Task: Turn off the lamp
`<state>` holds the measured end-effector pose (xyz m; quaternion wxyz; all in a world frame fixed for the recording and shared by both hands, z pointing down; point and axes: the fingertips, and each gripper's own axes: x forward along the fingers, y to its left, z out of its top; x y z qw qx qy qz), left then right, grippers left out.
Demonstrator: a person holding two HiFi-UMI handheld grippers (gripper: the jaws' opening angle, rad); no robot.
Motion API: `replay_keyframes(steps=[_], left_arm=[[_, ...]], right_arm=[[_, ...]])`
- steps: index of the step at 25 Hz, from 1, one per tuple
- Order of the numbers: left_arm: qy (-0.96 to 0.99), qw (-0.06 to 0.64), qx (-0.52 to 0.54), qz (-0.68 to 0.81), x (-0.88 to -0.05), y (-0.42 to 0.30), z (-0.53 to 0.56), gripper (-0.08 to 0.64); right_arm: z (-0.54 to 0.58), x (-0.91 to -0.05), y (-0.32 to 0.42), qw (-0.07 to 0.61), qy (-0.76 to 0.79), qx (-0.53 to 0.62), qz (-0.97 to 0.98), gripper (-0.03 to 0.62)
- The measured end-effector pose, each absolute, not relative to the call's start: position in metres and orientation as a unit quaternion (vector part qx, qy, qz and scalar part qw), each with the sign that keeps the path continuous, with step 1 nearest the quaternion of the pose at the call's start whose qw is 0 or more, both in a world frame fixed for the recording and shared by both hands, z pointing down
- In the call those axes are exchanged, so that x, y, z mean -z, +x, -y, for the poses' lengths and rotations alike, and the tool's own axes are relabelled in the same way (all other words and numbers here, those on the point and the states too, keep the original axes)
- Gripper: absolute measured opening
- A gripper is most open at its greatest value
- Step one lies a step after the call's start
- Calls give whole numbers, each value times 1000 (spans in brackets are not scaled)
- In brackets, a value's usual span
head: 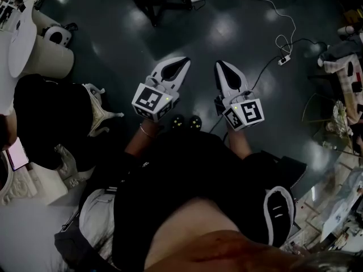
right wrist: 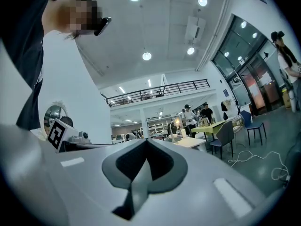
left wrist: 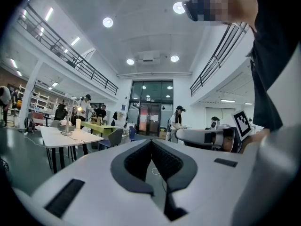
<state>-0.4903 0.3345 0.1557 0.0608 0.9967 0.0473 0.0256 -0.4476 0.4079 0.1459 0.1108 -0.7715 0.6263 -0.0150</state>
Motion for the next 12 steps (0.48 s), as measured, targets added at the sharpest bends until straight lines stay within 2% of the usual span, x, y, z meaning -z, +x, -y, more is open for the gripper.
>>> replay_keyframes(steps=[12], left_arm=[[997,59,-40,-32,-156,-478,-347,6]], right_arm=[[-423,-149,-431,130,-761,16,-636,0]])
